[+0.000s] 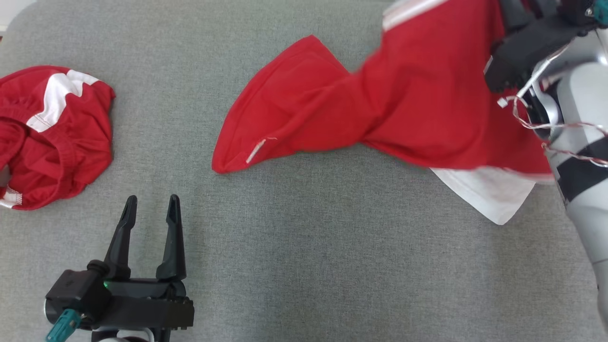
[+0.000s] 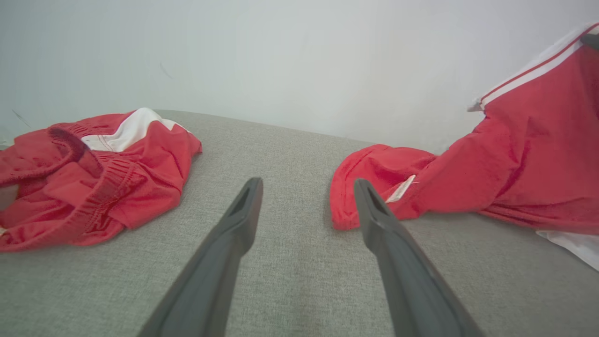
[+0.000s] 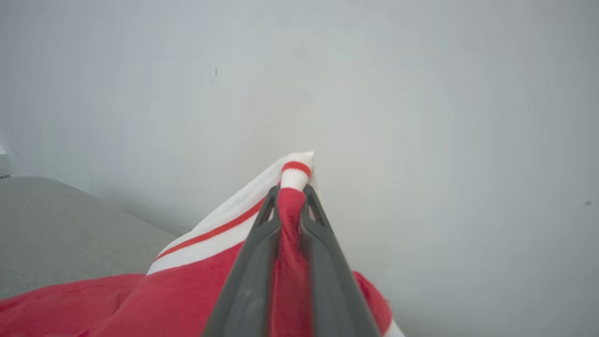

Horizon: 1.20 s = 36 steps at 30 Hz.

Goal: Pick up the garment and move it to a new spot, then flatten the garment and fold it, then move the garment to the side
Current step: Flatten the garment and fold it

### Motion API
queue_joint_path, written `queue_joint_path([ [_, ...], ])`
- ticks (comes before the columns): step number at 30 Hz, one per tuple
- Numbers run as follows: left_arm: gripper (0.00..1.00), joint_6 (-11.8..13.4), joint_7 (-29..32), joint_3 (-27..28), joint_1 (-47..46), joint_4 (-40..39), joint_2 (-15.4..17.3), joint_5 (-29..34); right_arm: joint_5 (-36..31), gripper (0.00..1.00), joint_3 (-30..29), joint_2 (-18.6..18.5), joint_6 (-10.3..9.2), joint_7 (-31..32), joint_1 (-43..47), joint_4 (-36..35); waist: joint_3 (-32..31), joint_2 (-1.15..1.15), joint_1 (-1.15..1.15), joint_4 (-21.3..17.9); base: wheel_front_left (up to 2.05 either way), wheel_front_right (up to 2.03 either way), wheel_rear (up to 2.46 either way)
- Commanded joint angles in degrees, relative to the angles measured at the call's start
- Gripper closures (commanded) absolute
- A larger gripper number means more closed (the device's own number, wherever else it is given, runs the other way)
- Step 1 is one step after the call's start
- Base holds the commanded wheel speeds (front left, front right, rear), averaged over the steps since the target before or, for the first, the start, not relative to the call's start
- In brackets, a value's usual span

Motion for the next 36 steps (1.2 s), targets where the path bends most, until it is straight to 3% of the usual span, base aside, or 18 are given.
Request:
queue_joint_path([
  [1, 0.0, 0.0, 0.0, 0.3, -0.2, 0.2, 0.0, -0.3, -0.4, 1.0, 1.5, -0.5, 0.09, -2.8, -1.2, -0.5, -0.3, -0.01, -0.01, -0.1, 0.0, 0.0, 0.0],
  [6, 0.0, 0.1, 0.0, 1.0, 0.2, 0.4, 0.0, -0.3, -0.6, 1.0, 7.4, -2.6, 0.08, -9.0, -2.8, -3.2, -1.2, -0.01, -0.01, -0.8, 0.0, 0.0, 0.0],
  [11, 0.0, 0.3, 0.0, 1.4, 0.7, 0.5, 0.0, -0.2, 1.6, 1.0, 7.8, -5.6, 0.08, -10.1, 3.4, -7.4, -2.3, -0.01, -0.01, -1.8, 0.0, 0.0, 0.0],
  [17, 0.0, 0.7, 0.0, 3.0, 2.1, 0.3, 0.0, 0.4, 1.5, 1.0, 3.4, -9.0, 0.08, -10.3, 19.9, -20.8, -3.9, -0.01, -0.01, -4.4, 0.0, 0.0, 0.0],
  [24, 0.0, 0.6, 0.0, 5.1, 3.4, -0.1, 0.0, 1.2, -1.6, 1.0, -1.0, -9.1, 0.08, -10.2, 41.3, -35.0, -5.1, -0.01, -0.01, -7.5, 0.0, 0.0, 0.0],
  [31, 0.0, 0.4, 0.0, 6.0, 3.6, 0.5, 0.0, 1.5, -1.4, 1.0, 2.8, -8.8, 0.08, -8.0, 53.3, -34.3, -6.1, -0.01, -0.01, -8.8, 0.0, 0.0, 0.0],
  [32, 0.0, 0.5, -0.1, 6.1, 3.7, 0.5, 0.0, 1.5, -0.7, 0.91, 3.3, -8.7, 0.08, -6.3, 54.2, -33.1, -6.3, -0.01, -0.01, -8.9, 0.0, 0.0, 0.0],
  [33, 0.0, 0.4, 0.0, 6.1, 3.8, 0.6, 0.0, 1.5, 0.0, 0.0, 3.8, -8.7, 0.08, -5.0, 54.7, -32.4, -6.5, -0.01, -0.01, -9.0, 0.0, 0.0, 0.0],
  [36, 0.0, 0.4, 0.0, 6.2, 4.0, 0.7, 0.0, 1.5, 2.1, 0.0, 3.8, -8.6, 0.08, -2.1, 55.1, -31.3, -6.9, -0.01, -0.01, -9.2, 0.0, 0.0, 0.0],
])
